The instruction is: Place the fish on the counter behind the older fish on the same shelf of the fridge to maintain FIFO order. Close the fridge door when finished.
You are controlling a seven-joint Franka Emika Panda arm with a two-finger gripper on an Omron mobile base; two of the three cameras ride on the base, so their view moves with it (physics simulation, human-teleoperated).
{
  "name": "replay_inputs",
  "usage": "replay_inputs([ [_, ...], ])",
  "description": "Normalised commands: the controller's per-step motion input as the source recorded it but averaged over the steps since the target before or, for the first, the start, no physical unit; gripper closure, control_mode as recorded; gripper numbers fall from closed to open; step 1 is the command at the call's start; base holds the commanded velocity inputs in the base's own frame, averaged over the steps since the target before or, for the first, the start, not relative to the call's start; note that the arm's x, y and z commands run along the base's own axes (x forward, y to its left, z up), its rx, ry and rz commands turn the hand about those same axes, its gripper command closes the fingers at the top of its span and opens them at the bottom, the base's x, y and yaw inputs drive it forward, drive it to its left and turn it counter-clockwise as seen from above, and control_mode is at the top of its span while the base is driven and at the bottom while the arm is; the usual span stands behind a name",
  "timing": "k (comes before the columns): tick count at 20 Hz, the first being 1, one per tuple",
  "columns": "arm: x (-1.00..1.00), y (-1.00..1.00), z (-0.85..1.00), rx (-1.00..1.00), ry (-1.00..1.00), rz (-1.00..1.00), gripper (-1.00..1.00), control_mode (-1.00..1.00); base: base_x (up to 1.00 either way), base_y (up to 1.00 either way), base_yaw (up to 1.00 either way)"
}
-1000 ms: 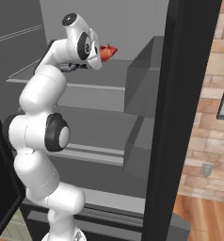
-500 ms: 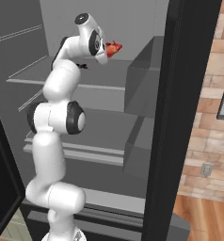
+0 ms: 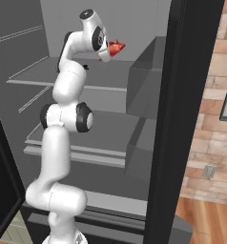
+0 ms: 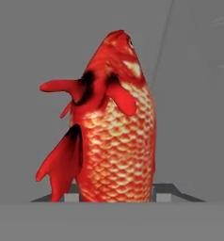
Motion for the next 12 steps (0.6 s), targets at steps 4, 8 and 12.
replay_inputs([
  [4,-0.44,0.0,-0.68,0.0,-0.04,0.0,-1.0,-1.0,0.0,0.0,0.0],
  [8,-0.57,0.0,-0.56,0.0,-0.16,0.03,-1.0,-1.0,0.0,0.0,0.0],
  [12,-0.43,0.04,-0.32,0.0,-0.26,0.04,-1.0,-1.0,0.0,0.0,0.0],
])
